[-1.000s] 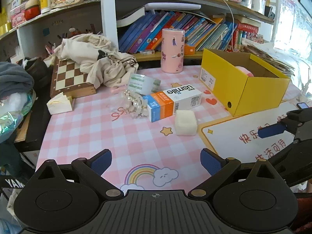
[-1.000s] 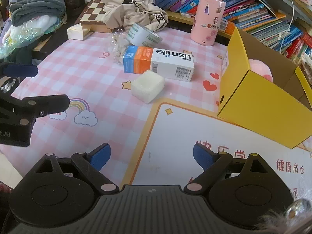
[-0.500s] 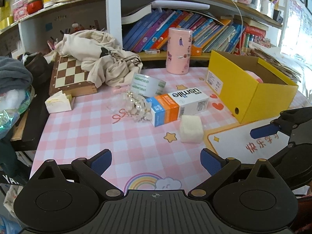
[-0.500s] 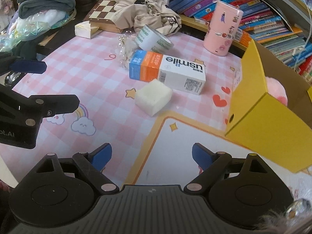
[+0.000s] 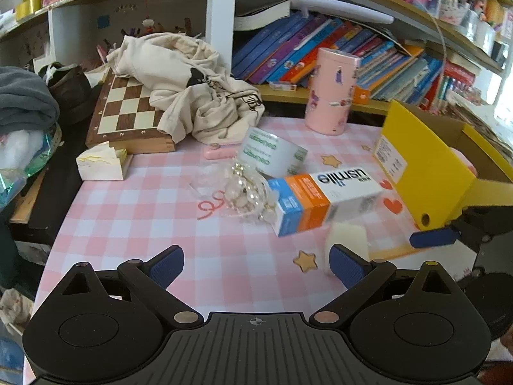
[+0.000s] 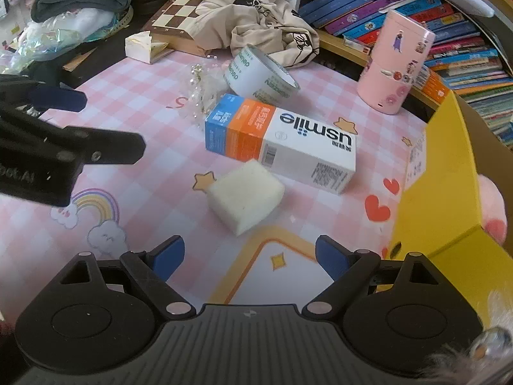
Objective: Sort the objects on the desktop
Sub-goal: 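Move the right tool toward the white sponge while the left tool approaches the pearl ornament, then close the right tool on the white sponge while the left tool grasps the pearl ornament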
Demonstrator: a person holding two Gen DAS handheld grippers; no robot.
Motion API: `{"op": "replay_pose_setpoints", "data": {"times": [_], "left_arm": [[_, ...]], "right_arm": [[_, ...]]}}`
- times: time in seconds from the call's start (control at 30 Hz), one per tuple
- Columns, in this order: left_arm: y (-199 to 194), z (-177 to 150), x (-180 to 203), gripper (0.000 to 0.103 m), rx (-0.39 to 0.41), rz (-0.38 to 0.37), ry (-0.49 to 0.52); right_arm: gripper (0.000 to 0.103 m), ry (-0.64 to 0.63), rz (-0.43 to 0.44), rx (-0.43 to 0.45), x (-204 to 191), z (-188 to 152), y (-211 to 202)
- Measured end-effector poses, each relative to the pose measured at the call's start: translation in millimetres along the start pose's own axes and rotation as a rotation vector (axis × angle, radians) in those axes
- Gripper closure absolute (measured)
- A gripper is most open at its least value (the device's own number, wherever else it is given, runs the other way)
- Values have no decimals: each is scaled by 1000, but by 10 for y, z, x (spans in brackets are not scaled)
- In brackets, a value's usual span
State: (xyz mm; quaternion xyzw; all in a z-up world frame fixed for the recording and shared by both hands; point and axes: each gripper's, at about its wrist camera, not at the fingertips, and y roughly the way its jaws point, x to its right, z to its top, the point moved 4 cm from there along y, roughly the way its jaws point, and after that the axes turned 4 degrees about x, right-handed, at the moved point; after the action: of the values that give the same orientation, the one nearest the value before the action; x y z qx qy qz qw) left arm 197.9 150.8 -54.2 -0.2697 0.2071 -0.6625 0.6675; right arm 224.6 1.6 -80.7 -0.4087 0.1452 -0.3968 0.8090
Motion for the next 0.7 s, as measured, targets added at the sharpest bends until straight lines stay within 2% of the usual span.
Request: {"op": "replay_pose_setpoints", "data": {"times": [0.23, 0.53, 0.67, 0.7], "left_arm": [[277, 177, -101, 4, -4, 36, -74], [658, 397, -155, 7, 0, 46, -143], [803, 425, -196, 20, -8, 50, -165], [839, 427, -210, 28, -12, 52, -171]], "right_arm": [[14, -2, 37, -6, 56, 113, 211], [14, 40, 74, -11, 112, 220, 416], [14, 53, 83, -14, 128, 235, 465], [14, 57, 84, -15, 134, 234, 473]]}}
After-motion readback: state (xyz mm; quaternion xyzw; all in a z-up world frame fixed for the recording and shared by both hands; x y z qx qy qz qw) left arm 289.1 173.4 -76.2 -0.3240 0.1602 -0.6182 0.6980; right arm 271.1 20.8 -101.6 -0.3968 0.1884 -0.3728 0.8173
